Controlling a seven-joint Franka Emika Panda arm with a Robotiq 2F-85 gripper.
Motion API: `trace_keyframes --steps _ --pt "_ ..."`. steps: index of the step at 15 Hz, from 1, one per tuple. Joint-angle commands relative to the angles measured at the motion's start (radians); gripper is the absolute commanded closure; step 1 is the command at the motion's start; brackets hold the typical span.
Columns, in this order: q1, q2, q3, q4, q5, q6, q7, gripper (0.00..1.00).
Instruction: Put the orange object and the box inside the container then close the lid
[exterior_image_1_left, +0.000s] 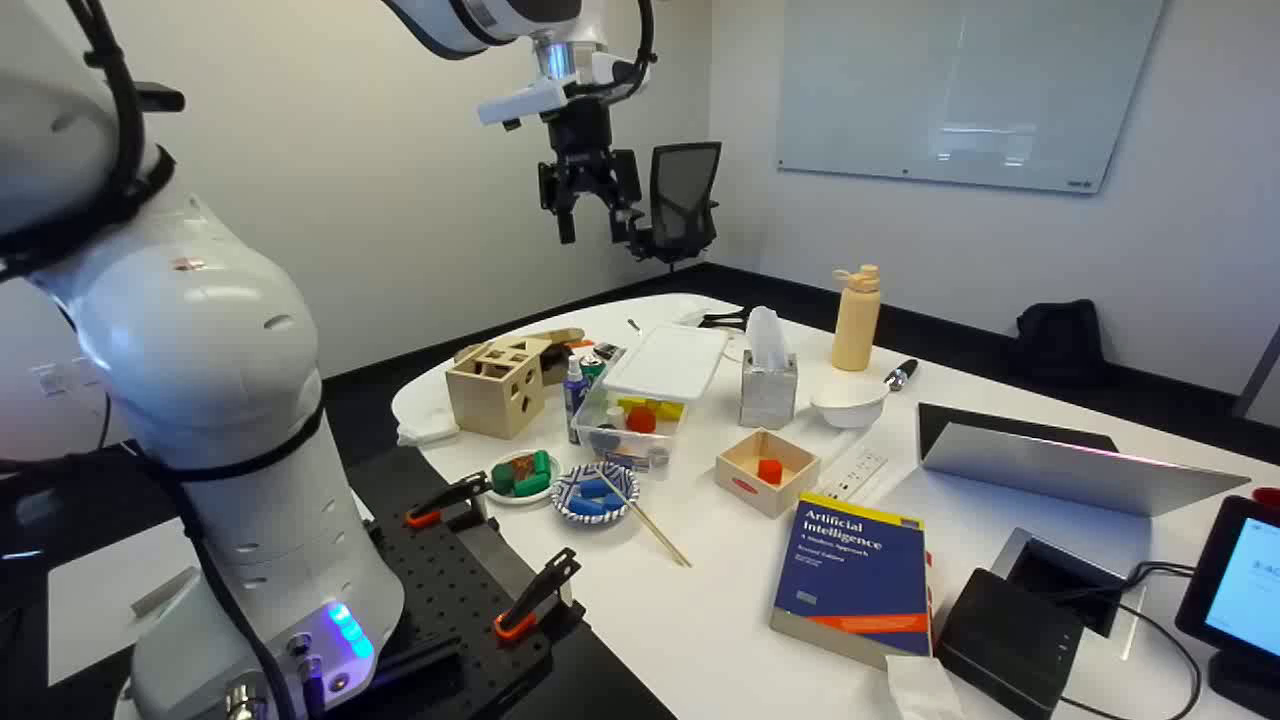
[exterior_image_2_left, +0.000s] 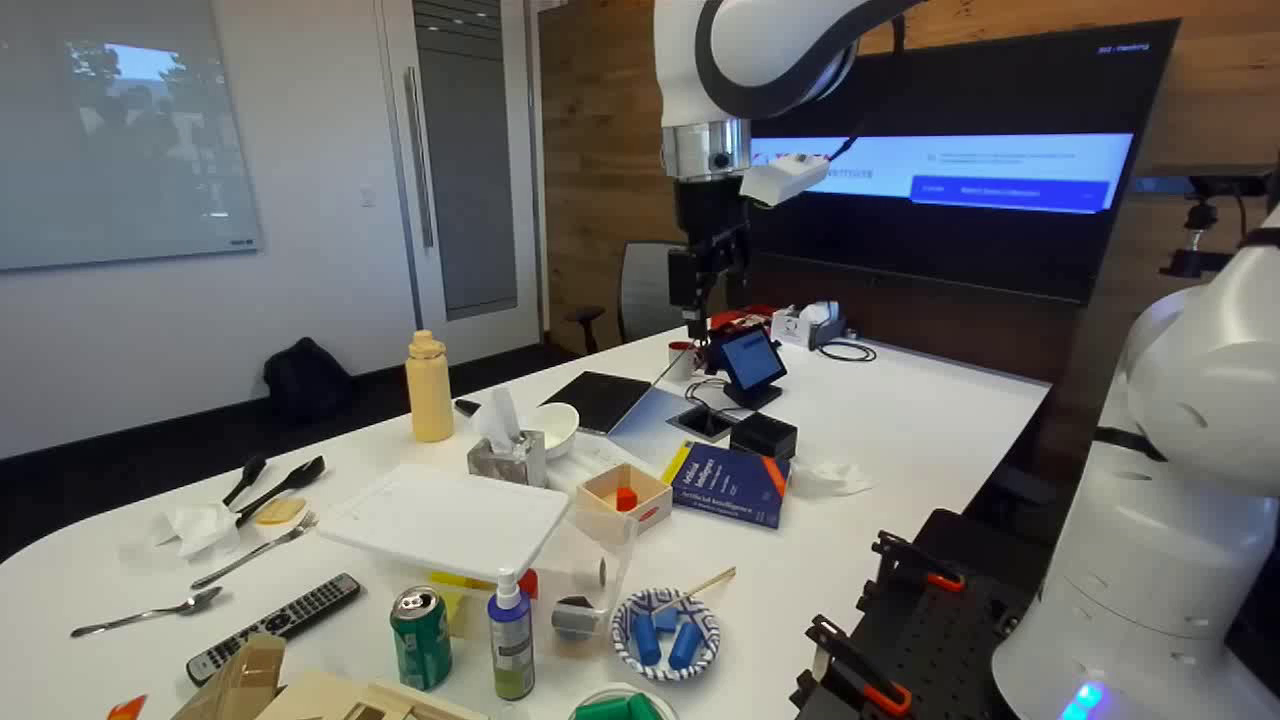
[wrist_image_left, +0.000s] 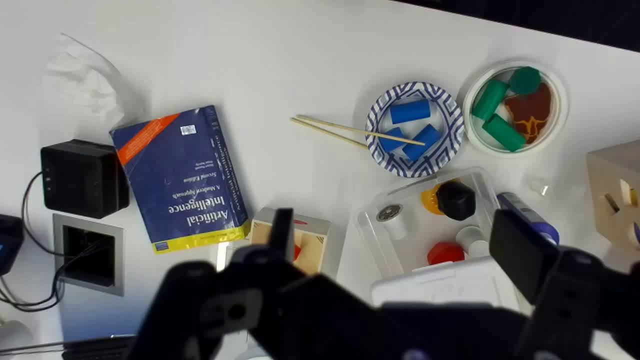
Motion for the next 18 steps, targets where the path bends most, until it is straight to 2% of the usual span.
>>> trace_keyframes --steps 1,2,3,6,10,13,18 --pt "0.019 0.001 -0.017 0.002 -0.007 -0.003 0.006 0.0" --pt "0.019 0.001 -0.017 0.002 -0.007 -0.003 0.006 0.0" --pt "0.017 0.056 -0.02 -0.005 -0.001 0.026 0.005 0.0" --pt "-0.004 0.209 -0.031 -0.036 0.003 0.193 0.068 0.0" --pt "-0.048 0.472 -0.105 0.058 -0.022 0.424 0.166 0.0" --pt "-0.061 0.672 -0.18 0.176 0.005 0.538 0.199 0.0" --pt "-0.062 1.005 -0.264 0.441 0.069 0.589 0.238 0.0"
